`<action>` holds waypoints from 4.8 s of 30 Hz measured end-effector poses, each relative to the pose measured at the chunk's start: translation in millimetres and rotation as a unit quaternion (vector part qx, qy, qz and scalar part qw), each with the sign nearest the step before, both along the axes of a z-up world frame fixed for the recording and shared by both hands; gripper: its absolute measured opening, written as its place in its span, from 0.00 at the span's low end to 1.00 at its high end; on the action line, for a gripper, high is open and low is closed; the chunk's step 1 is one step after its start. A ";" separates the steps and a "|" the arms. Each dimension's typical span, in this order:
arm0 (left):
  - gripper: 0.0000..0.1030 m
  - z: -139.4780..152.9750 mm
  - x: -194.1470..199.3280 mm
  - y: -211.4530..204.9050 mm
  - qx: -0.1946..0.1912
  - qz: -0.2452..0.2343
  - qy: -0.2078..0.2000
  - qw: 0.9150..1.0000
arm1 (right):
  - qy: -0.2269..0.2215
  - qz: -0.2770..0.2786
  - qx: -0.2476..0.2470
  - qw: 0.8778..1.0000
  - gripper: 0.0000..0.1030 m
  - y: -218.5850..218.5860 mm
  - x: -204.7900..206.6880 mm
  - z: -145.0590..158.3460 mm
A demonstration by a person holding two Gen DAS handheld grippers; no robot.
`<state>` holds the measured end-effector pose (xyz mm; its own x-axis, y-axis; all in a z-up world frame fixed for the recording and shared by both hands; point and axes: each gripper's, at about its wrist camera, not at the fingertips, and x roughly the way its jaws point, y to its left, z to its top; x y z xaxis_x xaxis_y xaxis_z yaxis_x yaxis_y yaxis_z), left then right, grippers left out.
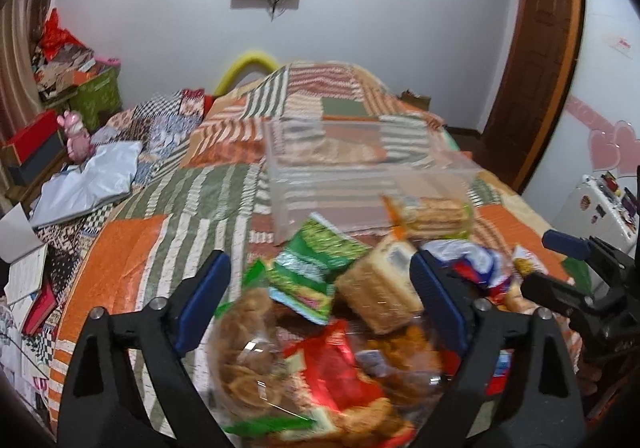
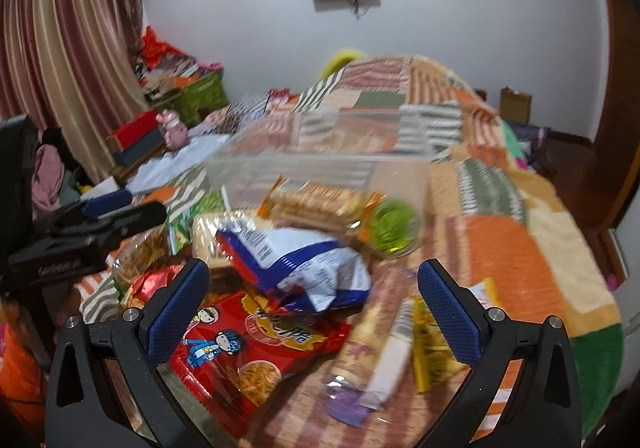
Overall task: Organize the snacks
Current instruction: 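Grasp the clear biscuit bag with left tool while right tool grasps blue-white chip bag, then carry both bags into the clear box and open both tools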
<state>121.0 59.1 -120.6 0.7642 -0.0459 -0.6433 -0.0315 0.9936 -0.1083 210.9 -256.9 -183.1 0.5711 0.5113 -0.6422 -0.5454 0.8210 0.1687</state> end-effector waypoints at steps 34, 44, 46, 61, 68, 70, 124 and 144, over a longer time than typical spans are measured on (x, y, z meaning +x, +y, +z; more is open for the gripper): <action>0.46 -61.2 -3.6 60.4 -0.090 0.018 0.101 0.991 | 0.045 0.027 0.003 0.999 0.55 15.1 17.4 -22.5; 0.38 -42.0 -17.0 57.5 -0.075 0.021 0.076 0.994 | 0.016 0.037 0.019 0.999 0.53 13.6 3.7 -4.1; 0.38 -35.3 -19.9 56.8 -0.073 0.021 0.067 0.995 | 0.002 0.036 0.017 0.999 0.53 13.2 -0.7 1.5; 0.38 33.2 -8.6 42.5 -0.060 -0.003 -0.022 0.998 | -0.054 0.017 0.042 0.998 0.53 1.5 8.6 46.1; 0.38 59.2 25.7 34.6 -0.062 -0.020 -0.046 0.997 | -0.093 0.001 0.033 0.995 0.53 9.0 32.1 68.1; 0.38 64.7 37.3 32.4 -0.059 -0.023 -0.050 0.997 | -0.097 0.000 0.030 0.995 0.53 12.3 42.1 70.8; 0.47 -8.9 192.6 5.2 -0.005 -0.061 0.098 0.993 | 0.021 0.028 -0.075 0.997 0.66 64.3 145.7 15.5; 0.62 21.8 80.5 16.8 0.008 -0.056 0.058 0.997 | -0.028 0.005 -0.031 0.999 0.73 10.7 67.3 51.9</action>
<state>201.5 75.9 -98.8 0.6754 -0.1158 -0.7283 0.0677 0.9932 -0.0951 278.3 -246.1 -131.3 0.6025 0.4774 -0.6396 -0.5608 0.8235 0.0864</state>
